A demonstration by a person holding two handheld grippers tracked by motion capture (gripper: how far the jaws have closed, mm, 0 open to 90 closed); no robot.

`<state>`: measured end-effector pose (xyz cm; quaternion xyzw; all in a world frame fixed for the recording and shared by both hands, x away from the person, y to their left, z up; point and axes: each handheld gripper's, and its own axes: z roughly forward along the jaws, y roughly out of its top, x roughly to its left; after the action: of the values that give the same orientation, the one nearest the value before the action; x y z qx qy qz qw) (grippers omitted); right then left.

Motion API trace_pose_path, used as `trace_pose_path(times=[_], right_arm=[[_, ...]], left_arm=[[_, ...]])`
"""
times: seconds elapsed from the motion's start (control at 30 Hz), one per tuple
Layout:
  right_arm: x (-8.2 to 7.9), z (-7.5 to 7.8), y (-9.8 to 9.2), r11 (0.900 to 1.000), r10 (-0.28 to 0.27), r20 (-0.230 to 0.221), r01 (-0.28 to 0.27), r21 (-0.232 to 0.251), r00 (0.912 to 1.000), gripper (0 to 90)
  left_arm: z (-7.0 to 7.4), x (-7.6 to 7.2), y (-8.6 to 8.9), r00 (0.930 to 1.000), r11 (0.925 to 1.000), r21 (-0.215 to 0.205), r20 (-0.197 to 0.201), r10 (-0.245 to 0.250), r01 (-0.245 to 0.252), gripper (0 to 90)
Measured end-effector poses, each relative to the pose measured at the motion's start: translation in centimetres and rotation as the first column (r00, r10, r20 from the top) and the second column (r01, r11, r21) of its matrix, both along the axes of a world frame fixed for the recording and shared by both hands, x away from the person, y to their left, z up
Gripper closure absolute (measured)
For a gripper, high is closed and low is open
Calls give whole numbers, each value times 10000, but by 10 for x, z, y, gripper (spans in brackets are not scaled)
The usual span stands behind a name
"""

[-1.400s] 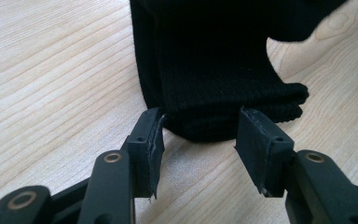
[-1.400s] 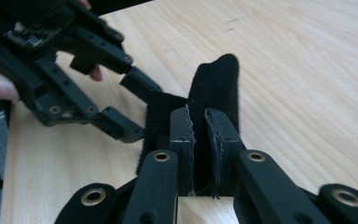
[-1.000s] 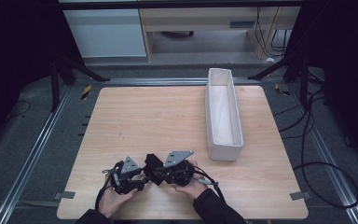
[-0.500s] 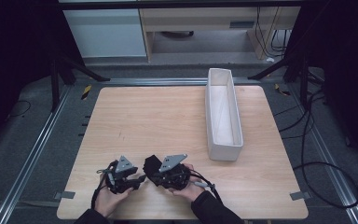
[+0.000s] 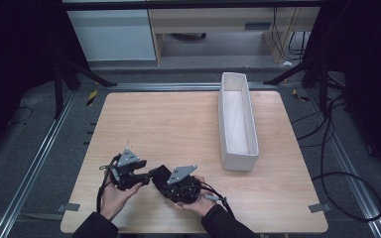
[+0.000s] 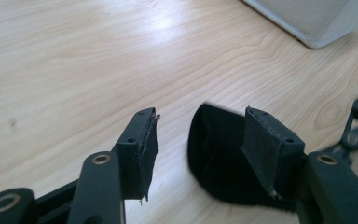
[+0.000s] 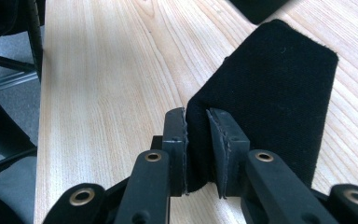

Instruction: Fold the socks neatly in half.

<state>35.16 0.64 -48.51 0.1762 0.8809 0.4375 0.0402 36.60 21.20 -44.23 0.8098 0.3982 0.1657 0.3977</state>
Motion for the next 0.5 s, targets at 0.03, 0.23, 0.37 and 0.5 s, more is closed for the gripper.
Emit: trace_pose_path(times=[0.03,0.23,0.37,0.5], right_arm=[[0,0,0,10000,-5,-24,5,-1,10000,770],[-3,-2,1,10000,-40,-82,40,-46,10000,765],[-4,-4,3,10000,-41,-141,41,14,9999,745],[-5,-2,4,9999,-19,-289,23,136,9996,685]], left_arm=[[-1,2,-3,10000,10000,49,-21,-47,48,433],[-13,3,-6,9995,9988,488,-325,31,-15,431],[-22,-1,3,9989,9984,553,-451,119,-94,428],[-28,-3,7,9984,9980,584,-504,263,-233,427]])
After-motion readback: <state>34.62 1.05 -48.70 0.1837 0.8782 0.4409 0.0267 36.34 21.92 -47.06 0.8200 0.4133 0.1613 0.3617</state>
